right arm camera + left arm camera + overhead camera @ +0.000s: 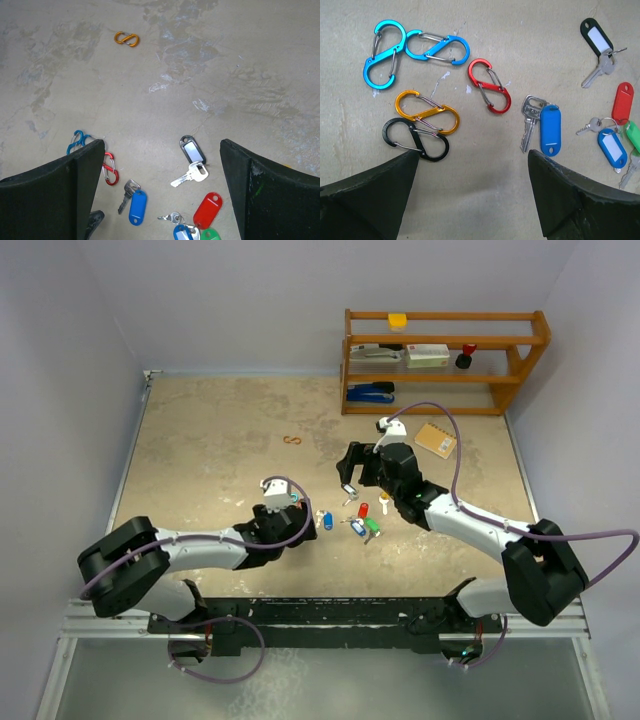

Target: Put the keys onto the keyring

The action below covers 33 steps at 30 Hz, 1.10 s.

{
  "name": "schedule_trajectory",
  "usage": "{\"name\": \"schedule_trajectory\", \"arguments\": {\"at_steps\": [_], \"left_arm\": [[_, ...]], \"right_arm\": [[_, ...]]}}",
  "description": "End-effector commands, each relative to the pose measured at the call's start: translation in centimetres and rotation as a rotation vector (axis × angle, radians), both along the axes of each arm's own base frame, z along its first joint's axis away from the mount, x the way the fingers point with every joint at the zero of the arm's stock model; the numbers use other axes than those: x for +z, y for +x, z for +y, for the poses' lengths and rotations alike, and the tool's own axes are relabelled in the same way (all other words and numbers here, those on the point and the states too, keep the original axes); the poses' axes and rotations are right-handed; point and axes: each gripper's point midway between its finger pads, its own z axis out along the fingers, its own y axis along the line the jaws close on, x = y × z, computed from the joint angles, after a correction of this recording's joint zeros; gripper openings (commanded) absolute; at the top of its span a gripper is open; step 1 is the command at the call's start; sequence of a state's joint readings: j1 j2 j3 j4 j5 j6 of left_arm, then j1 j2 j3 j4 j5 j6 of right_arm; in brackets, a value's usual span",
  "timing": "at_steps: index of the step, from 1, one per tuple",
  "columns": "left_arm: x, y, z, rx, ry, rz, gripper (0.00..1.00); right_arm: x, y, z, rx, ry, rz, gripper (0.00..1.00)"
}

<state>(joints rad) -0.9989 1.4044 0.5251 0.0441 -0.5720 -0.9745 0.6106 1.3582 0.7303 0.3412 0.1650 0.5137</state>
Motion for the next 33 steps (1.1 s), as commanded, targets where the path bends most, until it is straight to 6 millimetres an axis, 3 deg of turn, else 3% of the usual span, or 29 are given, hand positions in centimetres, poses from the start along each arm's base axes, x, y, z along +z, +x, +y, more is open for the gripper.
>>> {"name": "schedule_trajectory", "arguments": {"at_steps": [1,9,21,33], "left_arm": [[-2.1,-0.3,0.8,-0.036,0.062,0.065,0.89],[-2.3,1.4,-0.4,-0.058,0.064,0.057,0.89],[-2.4,5.8,0.0,-0.04,0.049,0.055,0.89],[-2.4,9.3,-3.3,-0.106,-0.004,0.045,0.89]], "right_arm": [[0.9,0.2,0.3,-0.002,0.025,-0.022,1.0],[0.8,0.3,0.3,-0.004,0.022,-0.02,1.0],[0.5,0.4,0.3,-0.005,0.006,-0.015,1.0],[0.3,0.5,0.0,-0.017,-0.009,-0.01,1.0]]}}
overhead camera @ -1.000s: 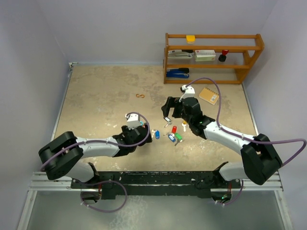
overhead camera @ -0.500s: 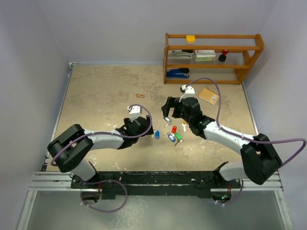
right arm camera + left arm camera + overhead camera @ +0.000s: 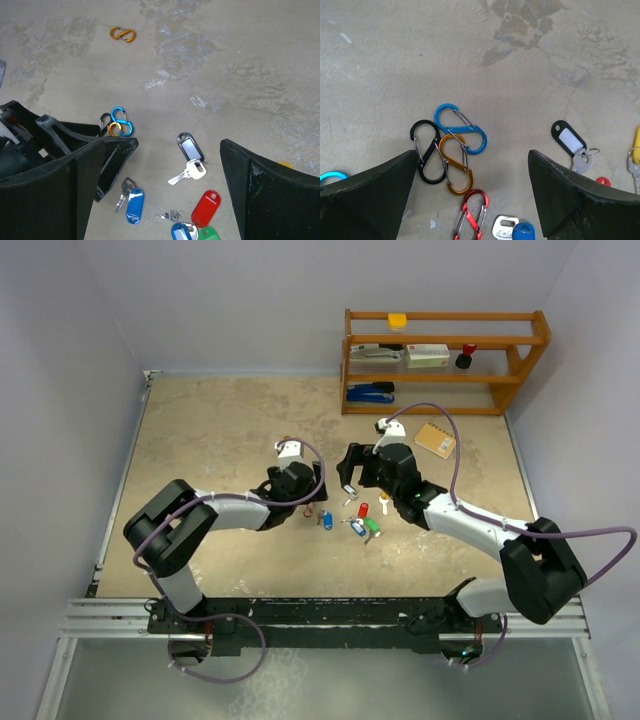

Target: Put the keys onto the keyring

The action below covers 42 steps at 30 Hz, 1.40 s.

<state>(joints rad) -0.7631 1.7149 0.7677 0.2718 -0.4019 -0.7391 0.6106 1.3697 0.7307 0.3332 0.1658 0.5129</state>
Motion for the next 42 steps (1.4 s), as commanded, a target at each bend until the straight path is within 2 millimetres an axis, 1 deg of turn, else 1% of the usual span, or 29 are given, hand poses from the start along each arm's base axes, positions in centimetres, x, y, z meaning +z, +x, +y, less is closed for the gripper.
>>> {"name": "schedule_trajectory", "arguments": {"at_steps": [1,5,8,11,17,20,23,28,33,42], "left_arm": [[-2.7,-1.1,-0.9,-0.08,0.009,0.101,0.89],[-2.7,-0.3,-1.7,-0.087,-0.015,0.098,0.89],[-2.4,0.4,-1.5,-0.071,-0.021,0.091,0.89],[-2.3,0.9,0.0,-0.035,-0.015,0.094,0.89],[-2.1,1.1,4.1,0.054,0.038,0.093,0.89],[-1.7,0.9,5.4,0.081,0.068,0.086,0.89],[-2.0,0.7,6.4,0.096,0.108,0.095,0.89],[-2.5,0.3,7.3,0.104,0.154,0.104,0.89],[-3.2,0.5,7.9,0.106,0.211,0.11,0.89],[-3.5,1.4,7.6,0.102,0.244,0.104,0.89]], "right_arm": [[0.9,0.5,0.0,-0.017,0.002,-0.026,1.0],[0.8,0.5,0.0,-0.019,0.002,-0.023,1.0],[0.8,0.5,-0.1,-0.02,0.001,-0.023,1.0],[0.9,0.5,-0.1,-0.022,0.002,-0.026,1.0],[1.0,0.4,-0.1,-0.02,0.003,-0.026,1.0],[1.0,0.4,-0.1,-0.019,0.006,-0.025,1.0],[1.0,0.4,0.0,-0.018,0.01,-0.024,1.0],[1.1,0.3,-0.1,-0.019,0.013,-0.025,1.0],[1.1,0.4,0.0,-0.019,0.016,-0.026,1.0],[1.0,0.4,0.0,-0.02,0.014,-0.024,1.0]]}}
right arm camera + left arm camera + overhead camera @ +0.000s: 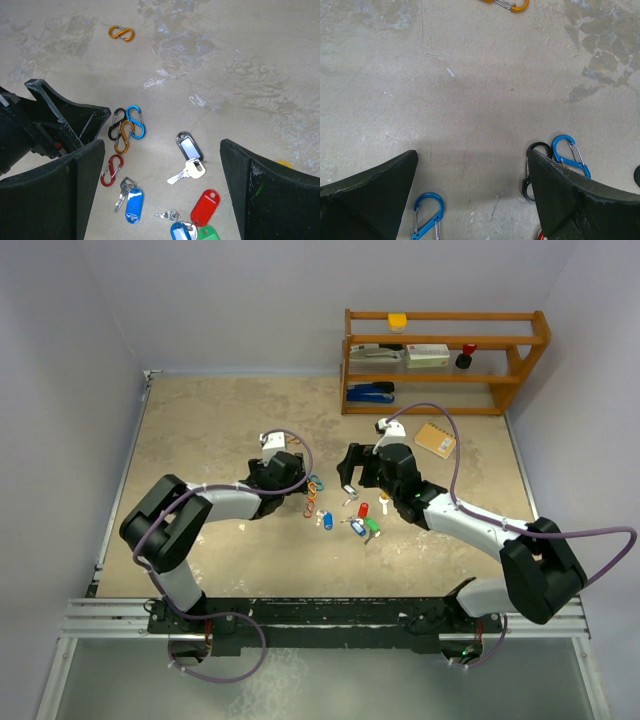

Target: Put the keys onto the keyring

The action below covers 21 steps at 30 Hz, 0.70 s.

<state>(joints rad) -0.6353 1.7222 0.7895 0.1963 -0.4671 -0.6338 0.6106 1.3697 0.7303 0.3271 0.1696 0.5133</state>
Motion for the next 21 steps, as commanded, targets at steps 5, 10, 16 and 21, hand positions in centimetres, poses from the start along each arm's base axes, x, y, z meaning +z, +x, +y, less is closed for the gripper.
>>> {"name": "schedule_trajectory", "arguments": {"at_steps": [5,10,16,21], "left_arm": [[-3.3,-1.3,0.8,-0.021,0.067,0.111,0.89],[-3.5,-1.4,0.1,-0.049,0.048,0.12,0.89],[-3.7,-1.7,0.2,-0.058,0.071,0.126,0.89],[-4.0,-1.9,0.0,-0.062,0.107,0.126,0.89]], "right_arm": [[1.0,0.5,0.1,-0.014,0.013,-0.026,1.0],[0.9,0.5,0.2,-0.013,0.009,-0.025,1.0],[0.9,0.5,0.2,-0.013,0.012,-0.024,1.0],[0.8,0.6,0.3,-0.008,0.016,-0.022,1.0]]}}
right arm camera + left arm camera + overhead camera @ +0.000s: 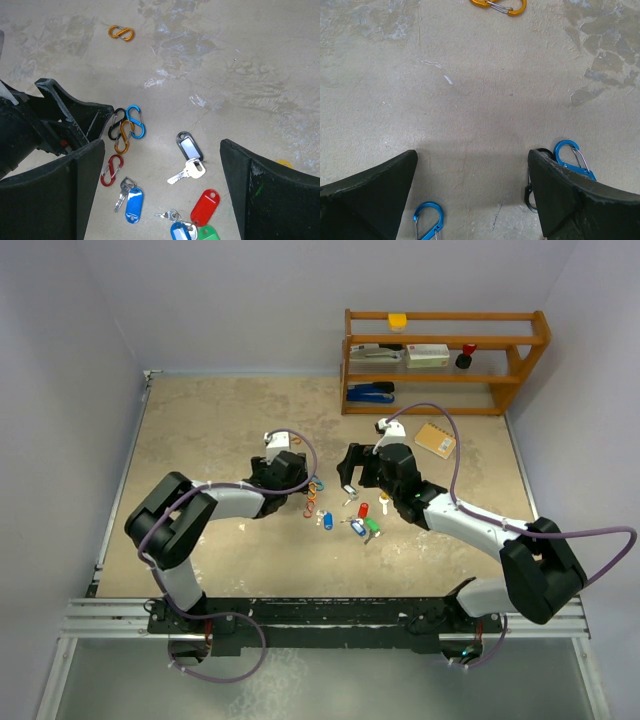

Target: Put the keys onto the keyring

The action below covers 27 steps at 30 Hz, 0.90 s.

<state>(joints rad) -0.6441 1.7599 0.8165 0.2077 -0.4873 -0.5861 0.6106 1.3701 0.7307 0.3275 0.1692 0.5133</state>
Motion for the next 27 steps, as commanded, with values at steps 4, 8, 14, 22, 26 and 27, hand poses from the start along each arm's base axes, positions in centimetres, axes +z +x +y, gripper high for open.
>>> {"name": "schedule_trajectory", "arguments": {"at_steps": [4,8,14,22,26,27], "left_arm": [[-3.7,-2.6,-0.2,-0.047,0.071,0.133,0.89],[-3.5,-2.6,-0.8,-0.058,0.064,0.129,0.89],[-3.4,-2.8,-0.9,-0.063,0.065,0.124,0.89],[-4.2,-3.5,-1.6,-0.081,0.121,0.139,0.89],[-4.2,-4.0,-1.5,-0.073,0.13,0.134,0.89],[-4.1,-4.0,-1.3,-0.061,0.131,0.131,0.89]], "right_arm": [[0.9,0.6,0.3,-0.008,0.016,-0.023,1.0],[1.0,0.5,0.3,-0.009,0.016,-0.026,1.0],[0.9,0.5,0.2,-0.011,0.012,-0.025,1.0],[0.8,0.5,0.1,-0.014,0.01,-0.023,1.0],[0.8,0.4,0.0,-0.014,0.008,-0.023,1.0],[0.9,0.4,0.1,-0.014,0.01,-0.024,1.0]]}}
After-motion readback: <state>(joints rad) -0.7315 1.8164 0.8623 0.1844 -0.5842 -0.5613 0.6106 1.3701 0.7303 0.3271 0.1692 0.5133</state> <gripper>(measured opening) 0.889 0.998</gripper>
